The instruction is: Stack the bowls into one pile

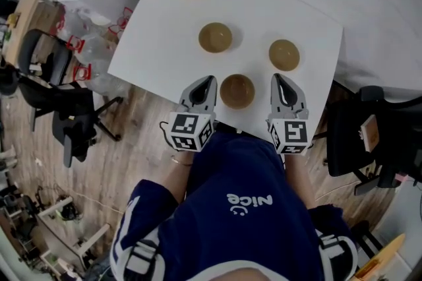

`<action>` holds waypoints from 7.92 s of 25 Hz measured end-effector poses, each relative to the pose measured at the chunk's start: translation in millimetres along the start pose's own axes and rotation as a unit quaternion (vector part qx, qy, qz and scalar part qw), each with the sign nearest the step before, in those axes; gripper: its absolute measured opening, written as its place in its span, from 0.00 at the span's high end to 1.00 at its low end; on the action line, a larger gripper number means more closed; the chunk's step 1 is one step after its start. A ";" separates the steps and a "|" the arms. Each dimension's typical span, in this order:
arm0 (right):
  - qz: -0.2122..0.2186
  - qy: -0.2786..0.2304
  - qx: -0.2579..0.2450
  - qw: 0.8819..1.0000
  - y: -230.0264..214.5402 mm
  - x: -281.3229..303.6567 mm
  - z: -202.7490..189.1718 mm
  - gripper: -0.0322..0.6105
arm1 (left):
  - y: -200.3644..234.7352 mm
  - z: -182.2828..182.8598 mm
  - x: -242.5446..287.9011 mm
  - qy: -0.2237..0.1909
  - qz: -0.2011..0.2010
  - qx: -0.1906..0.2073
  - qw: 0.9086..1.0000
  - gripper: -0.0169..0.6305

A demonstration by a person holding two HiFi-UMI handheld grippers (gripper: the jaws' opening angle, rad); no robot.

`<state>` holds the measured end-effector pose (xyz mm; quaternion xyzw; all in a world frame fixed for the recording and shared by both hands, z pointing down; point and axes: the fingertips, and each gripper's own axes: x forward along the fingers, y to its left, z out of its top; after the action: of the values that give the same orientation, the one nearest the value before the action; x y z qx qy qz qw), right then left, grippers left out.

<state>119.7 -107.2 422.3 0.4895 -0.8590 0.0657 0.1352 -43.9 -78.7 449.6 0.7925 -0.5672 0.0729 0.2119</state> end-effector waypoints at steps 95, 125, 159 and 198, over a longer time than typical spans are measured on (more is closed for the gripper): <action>0.060 0.182 0.150 0.970 45.8 72.6 -34.5 0.90 | 61.1 1.6 23.6 0.029 -0.042 0.024 0.998 0.95; 0.044 0.193 0.142 0.970 45.9 201.0 -11.3 0.90 | 107.4 1.9 24.3 0.037 -0.018 0.002 0.999 0.95; 0.051 0.271 0.083 0.958 55.8 250.3 -55.2 0.89 | 130.4 -2.1 22.8 0.049 -0.004 0.000 0.999 0.95; 0.007 0.102 0.037 0.994 30.4 146.6 26.5 0.62 | 75.5 16.4 35.3 0.026 -0.055 0.019 0.998 0.95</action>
<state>18.2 -218.8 441.1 0.4792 -0.8409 0.1479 0.2031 -103.9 -136.3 466.5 0.8241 -0.5159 0.0921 0.2151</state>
